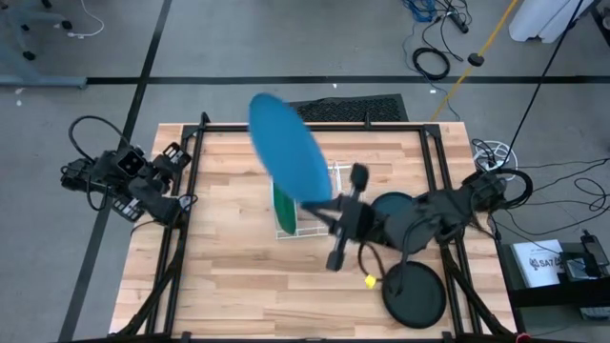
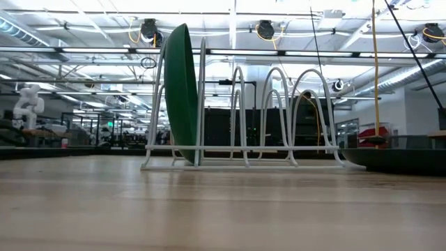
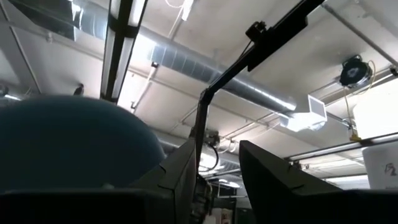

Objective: Sort dishes
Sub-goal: Put the light blue plate into the white dish rack

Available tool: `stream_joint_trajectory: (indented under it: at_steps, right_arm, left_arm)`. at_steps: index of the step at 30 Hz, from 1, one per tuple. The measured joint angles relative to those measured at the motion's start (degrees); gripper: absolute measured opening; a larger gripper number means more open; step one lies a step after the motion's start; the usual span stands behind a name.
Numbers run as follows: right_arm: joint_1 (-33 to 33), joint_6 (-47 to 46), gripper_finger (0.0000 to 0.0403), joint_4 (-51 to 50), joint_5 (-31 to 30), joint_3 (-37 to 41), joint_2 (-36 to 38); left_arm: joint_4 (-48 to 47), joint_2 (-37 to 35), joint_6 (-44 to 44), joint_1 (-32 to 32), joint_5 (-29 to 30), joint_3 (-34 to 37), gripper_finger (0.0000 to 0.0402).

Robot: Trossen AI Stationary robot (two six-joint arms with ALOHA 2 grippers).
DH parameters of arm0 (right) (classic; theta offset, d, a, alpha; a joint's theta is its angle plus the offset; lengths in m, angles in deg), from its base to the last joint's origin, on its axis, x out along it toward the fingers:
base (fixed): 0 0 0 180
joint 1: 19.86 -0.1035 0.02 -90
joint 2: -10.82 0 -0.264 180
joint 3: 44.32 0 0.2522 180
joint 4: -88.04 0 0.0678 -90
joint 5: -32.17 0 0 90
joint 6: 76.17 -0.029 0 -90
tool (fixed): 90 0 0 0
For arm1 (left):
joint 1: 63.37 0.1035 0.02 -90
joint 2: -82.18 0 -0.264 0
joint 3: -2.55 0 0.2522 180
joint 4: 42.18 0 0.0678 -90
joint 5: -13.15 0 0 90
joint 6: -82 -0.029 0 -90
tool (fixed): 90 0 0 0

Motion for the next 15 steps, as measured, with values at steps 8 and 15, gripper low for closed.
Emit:
stream_joint_trajectory:
  at_steps: [8,15]
  right_arm:
    - [0.0,-4.12,0.0,-7.8,-7.37,0.02,3.41]
    - [-0.31,-7.26,0.0,-12.6,-10.78,1.31,5.22]
  left_arm:
    - [-5.74,0.02,0.0,0.0,0.07,0.0,0.0135]
    - [-6.71,0.17,0.02,0.0,0.15,0.0,0.0135]
